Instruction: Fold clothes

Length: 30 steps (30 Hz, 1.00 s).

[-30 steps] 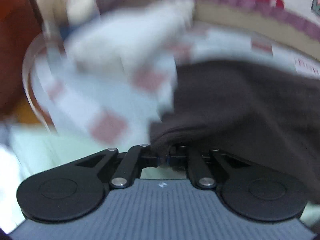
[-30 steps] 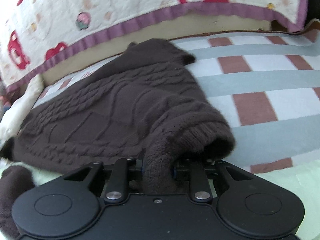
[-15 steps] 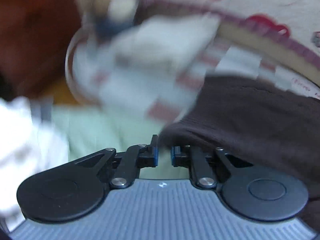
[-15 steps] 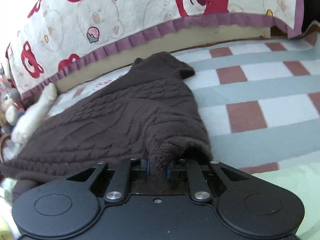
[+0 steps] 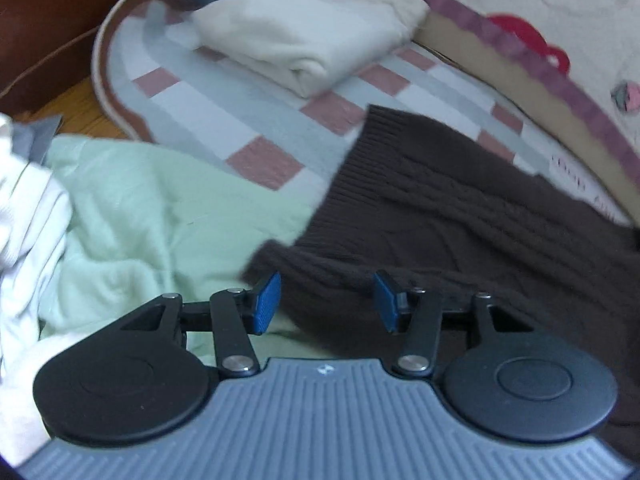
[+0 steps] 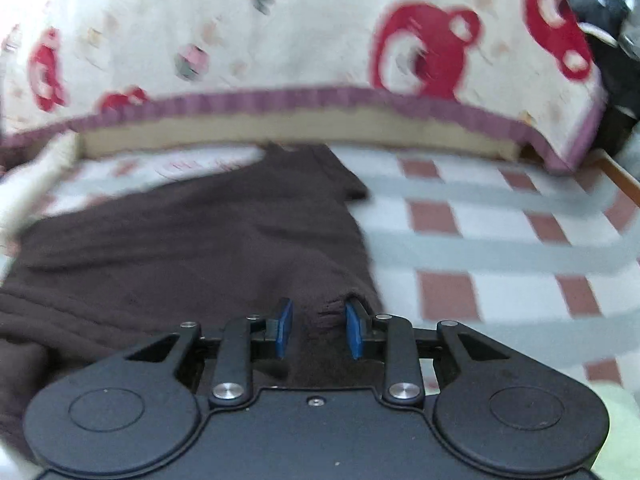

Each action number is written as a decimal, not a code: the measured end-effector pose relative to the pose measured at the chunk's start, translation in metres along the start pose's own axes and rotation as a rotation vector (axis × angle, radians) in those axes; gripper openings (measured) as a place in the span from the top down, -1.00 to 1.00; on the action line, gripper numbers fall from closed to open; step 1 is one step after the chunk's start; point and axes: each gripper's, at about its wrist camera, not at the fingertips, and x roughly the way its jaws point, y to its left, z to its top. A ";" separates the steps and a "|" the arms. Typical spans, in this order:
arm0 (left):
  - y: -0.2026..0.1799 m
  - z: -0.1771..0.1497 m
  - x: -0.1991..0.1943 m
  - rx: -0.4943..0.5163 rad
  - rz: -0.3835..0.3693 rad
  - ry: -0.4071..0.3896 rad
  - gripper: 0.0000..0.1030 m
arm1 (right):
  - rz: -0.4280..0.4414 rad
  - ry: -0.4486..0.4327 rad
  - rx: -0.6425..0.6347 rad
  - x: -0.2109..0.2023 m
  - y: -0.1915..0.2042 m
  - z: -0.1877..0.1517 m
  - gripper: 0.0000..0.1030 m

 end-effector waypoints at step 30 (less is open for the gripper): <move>-0.003 0.008 -0.012 0.038 -0.096 -0.101 0.80 | 0.621 0.374 -0.356 0.152 0.145 0.000 -0.42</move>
